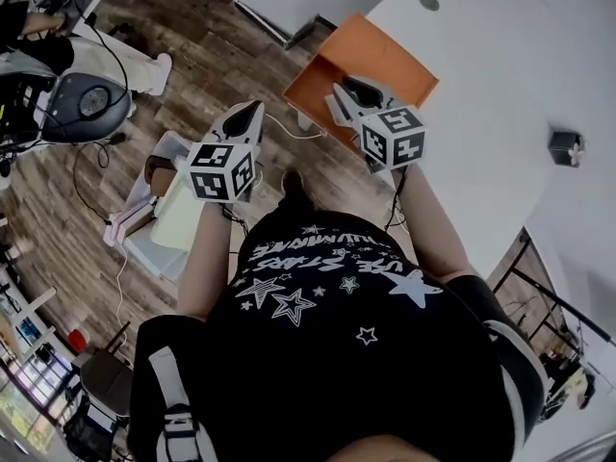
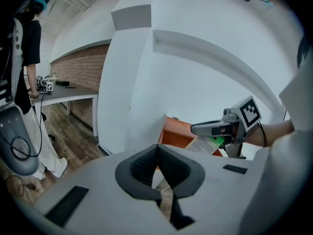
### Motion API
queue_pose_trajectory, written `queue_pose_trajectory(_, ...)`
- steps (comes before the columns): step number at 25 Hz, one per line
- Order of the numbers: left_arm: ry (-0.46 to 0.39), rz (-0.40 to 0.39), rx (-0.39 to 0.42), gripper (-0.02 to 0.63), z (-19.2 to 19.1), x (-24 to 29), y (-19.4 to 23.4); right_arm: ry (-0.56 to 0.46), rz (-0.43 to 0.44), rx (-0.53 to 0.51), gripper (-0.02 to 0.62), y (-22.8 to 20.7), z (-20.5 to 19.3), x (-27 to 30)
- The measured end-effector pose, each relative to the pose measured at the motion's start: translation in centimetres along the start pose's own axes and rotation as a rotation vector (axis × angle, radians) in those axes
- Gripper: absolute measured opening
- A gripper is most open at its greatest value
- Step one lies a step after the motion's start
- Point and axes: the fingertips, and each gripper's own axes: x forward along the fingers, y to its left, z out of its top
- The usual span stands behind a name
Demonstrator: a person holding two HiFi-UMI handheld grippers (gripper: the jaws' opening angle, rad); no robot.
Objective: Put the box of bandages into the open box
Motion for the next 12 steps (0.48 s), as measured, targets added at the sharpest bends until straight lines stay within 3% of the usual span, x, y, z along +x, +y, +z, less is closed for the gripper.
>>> queue_pose_trajectory(4,0.001,-0.012,0.006,0.018,0.2,0.1,-1.1,0.005,0.001,0.001,0.089,-0.2,-0.4,-0.8)
queue_pose_trajectory(12,-0.008,-0.010,0.016,0.018,0.0,-0.5,-3.4,0.057,-0.039,-0.128,0.114,-0.7,-1.3,-3.1)
